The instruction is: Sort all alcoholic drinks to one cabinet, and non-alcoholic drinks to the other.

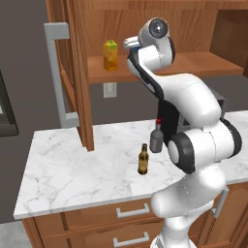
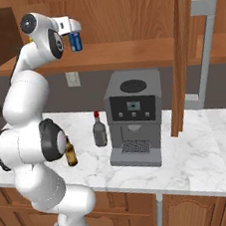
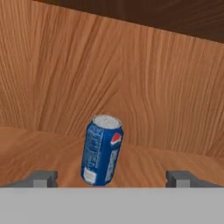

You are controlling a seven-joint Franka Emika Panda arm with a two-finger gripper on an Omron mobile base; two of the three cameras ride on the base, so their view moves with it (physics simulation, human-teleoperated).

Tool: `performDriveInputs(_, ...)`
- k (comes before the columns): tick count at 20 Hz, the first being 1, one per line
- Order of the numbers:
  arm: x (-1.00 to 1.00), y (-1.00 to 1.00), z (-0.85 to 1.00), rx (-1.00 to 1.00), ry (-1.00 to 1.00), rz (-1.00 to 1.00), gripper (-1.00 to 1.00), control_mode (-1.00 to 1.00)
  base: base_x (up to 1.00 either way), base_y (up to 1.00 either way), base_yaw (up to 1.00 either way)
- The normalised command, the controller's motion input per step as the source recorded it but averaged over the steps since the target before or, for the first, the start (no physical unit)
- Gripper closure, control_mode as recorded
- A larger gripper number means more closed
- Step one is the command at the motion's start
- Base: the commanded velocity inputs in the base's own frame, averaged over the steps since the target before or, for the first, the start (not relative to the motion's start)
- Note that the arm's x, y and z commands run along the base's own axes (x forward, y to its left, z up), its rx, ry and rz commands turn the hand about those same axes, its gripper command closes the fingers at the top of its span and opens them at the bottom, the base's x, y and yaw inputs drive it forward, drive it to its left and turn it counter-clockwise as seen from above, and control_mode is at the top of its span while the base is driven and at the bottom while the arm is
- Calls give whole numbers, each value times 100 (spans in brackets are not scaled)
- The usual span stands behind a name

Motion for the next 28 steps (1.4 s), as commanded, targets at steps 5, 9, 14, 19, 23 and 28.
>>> performDriveInputs(5,-100,-17,0,0,-5,0,-100,-100,0,0,0)
performDriveInputs(9,-100,-20,0,4,0,0,-100,-100,0,0,0)
performDriveInputs(14,-100,-3,3,6,4,0,-100,-100,0,0,0)
performDriveInputs(19,-100,0,5,8,13,0,-100,-100,0,0,0)
performDriveInputs(23,-100,0,0,6,14,0,-100,-100,0,0,0)
performDriveInputs(28,-96,5,-25,1,12,0,-100,-100,0,0,0)
